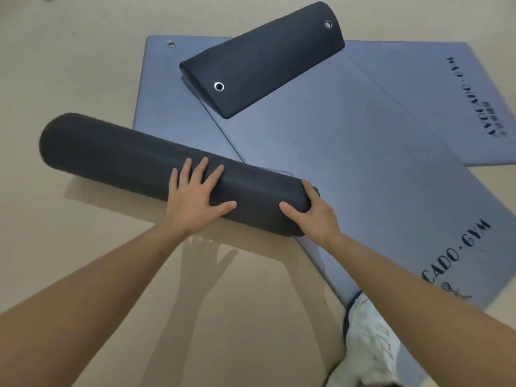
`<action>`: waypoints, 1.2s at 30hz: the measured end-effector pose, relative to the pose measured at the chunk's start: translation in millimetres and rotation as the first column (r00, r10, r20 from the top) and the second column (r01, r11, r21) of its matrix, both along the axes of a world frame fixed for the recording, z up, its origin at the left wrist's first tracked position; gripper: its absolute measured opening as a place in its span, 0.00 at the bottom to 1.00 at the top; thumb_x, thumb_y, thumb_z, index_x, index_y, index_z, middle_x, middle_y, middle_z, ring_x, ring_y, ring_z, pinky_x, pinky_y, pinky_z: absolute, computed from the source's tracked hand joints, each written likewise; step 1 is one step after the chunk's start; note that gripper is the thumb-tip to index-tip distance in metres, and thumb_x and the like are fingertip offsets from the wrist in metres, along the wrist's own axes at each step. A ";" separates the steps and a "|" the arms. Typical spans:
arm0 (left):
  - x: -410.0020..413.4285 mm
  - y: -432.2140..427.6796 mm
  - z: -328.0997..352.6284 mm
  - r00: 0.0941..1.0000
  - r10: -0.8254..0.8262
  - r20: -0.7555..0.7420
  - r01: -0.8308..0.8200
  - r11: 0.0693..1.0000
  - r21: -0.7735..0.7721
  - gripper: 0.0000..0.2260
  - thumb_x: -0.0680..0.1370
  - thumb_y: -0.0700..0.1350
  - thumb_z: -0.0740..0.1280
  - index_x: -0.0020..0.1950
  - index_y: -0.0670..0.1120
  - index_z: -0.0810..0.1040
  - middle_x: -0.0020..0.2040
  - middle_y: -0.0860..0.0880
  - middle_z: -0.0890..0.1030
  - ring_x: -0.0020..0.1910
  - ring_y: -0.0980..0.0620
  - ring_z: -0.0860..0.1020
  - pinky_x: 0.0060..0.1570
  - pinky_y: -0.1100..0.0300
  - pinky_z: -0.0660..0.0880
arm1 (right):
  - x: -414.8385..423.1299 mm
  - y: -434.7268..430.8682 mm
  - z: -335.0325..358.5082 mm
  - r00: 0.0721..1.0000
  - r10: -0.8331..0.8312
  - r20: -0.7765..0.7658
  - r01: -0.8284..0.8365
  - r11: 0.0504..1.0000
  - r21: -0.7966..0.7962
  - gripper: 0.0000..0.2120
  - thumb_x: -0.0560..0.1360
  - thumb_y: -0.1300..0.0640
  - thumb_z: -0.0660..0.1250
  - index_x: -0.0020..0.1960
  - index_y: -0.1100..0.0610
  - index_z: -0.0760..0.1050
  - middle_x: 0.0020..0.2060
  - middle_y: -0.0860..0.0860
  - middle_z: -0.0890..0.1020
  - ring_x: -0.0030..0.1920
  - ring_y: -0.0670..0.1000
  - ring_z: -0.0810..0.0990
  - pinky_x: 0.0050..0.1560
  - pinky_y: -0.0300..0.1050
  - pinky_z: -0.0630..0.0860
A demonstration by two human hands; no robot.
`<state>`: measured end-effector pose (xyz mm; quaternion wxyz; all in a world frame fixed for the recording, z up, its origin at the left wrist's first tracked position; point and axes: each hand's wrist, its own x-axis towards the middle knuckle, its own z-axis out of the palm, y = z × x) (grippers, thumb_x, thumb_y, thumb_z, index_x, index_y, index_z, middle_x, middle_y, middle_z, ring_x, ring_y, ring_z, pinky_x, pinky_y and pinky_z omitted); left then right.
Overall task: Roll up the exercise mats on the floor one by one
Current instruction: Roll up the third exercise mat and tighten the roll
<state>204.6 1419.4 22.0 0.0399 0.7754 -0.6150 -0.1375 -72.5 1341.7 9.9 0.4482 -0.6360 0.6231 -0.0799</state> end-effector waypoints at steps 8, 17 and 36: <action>-69.8 163.9 9.2 0.909 0.199 -0.365 -0.196 0.980 0.045 0.34 0.80 0.60 0.68 0.83 0.62 0.57 0.85 0.55 0.45 0.83 0.42 0.43 0.75 0.40 0.63 | 17.9 187.0 3.8 0.894 -0.359 0.269 0.209 0.864 0.458 0.29 0.73 0.39 0.74 0.71 0.42 0.70 0.64 0.49 0.80 0.59 0.56 0.82 0.51 0.60 0.85; -96.5 276.4 -9.4 0.654 0.417 -0.632 -0.448 0.886 0.121 0.39 0.79 0.55 0.72 0.84 0.51 0.54 0.83 0.58 0.51 0.80 0.52 0.60 0.74 0.44 0.70 | -6.5 248.5 21.3 1.000 0.015 -0.022 -0.003 0.887 0.463 0.35 0.75 0.33 0.69 0.77 0.48 0.69 0.62 0.53 0.82 0.57 0.57 0.84 0.57 0.54 0.83; -119.2 228.6 -18.7 0.751 0.215 -0.624 -0.284 0.959 -0.011 0.41 0.74 0.47 0.77 0.82 0.56 0.61 0.85 0.49 0.51 0.81 0.47 0.57 0.77 0.52 0.61 | -59.7 183.2 -7.5 0.961 0.258 0.104 -0.262 0.964 0.032 0.29 0.84 0.48 0.63 0.82 0.41 0.57 0.74 0.42 0.69 0.69 0.46 0.72 0.68 0.42 0.74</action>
